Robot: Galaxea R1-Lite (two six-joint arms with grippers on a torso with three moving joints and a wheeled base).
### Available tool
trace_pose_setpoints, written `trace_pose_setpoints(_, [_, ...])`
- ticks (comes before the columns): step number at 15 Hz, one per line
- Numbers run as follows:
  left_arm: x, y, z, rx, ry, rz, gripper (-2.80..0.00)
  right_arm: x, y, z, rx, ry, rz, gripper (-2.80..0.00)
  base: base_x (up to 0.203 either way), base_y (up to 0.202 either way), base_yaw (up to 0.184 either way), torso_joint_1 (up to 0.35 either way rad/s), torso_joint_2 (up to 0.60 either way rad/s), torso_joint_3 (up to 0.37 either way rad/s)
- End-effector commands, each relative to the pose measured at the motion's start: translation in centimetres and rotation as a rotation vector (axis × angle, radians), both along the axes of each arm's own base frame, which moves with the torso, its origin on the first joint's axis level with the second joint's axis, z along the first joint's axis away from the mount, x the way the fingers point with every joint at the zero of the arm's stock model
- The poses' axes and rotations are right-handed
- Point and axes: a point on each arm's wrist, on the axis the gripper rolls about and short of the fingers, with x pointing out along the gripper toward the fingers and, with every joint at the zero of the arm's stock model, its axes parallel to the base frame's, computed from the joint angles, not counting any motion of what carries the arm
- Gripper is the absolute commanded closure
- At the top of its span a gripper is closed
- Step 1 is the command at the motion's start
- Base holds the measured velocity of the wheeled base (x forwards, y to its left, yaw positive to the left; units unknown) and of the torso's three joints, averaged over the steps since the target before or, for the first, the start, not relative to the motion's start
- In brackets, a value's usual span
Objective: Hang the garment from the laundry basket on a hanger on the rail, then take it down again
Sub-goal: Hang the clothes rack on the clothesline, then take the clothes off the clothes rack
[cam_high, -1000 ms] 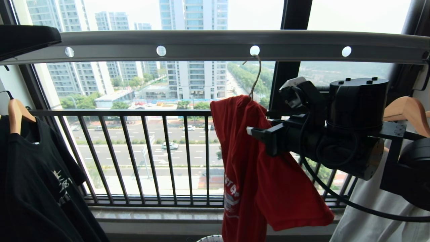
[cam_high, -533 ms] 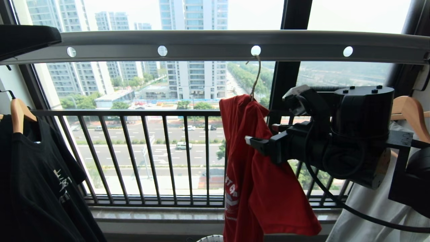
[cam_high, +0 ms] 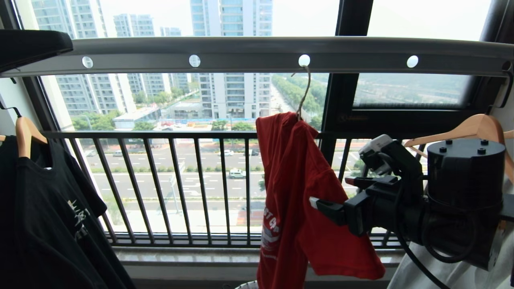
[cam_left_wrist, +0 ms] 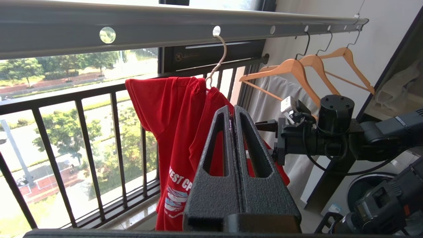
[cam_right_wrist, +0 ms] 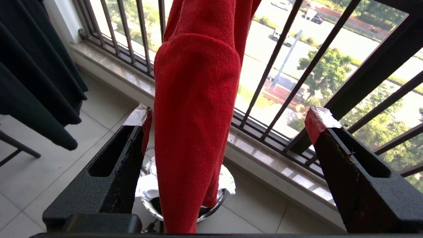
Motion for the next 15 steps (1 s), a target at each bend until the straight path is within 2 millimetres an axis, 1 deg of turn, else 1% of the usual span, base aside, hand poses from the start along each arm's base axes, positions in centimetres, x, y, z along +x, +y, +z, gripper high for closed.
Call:
trace_pose_setpoints(1, [0.0, 0.0, 0.0, -0.001, 0.001, -0.003, 0.00, -1.0, -0.7, -0.9, -0.014, 0.024, -0.001, -2.80, 0.000, 0.000, 0.000, 0.000, 0.00, 0.000])
trace_pose_setpoints(8, [-0.1, 0.0, 0.0, -0.001, -0.001, -0.003, 0.00, -3.6, -2.6, -3.0, -0.009, 0.103, -0.017, -2.80, 0.000, 0.000, 0.000, 0.000, 0.00, 0.000])
trace_pose_setpoints(9, [-0.1, 0.0, 0.0, -0.001, -0.001, -0.003, 0.00, -3.9, -2.8, -3.1, -0.010, 0.103, -0.018, -0.32, 0.000, 0.000, 0.000, 0.000, 0.00, 0.000])
trace_pose_setpoints(10, [-0.1, 0.0, 0.0, -0.002, -0.001, -0.003, 0.00, -4.2, -3.0, -3.1, -0.008, 0.101, -0.018, 0.00, 0.000, 0.000, 0.000, 0.000, 0.00, 0.000])
trace_pose_setpoints(15, [-0.1, 0.0, 0.0, -0.001, -0.001, -0.003, 0.00, -5.2, -3.8, -3.0, -0.002, 0.086, -0.027, 0.00, 0.000, 0.000, 0.000, 0.000, 0.00, 0.000])
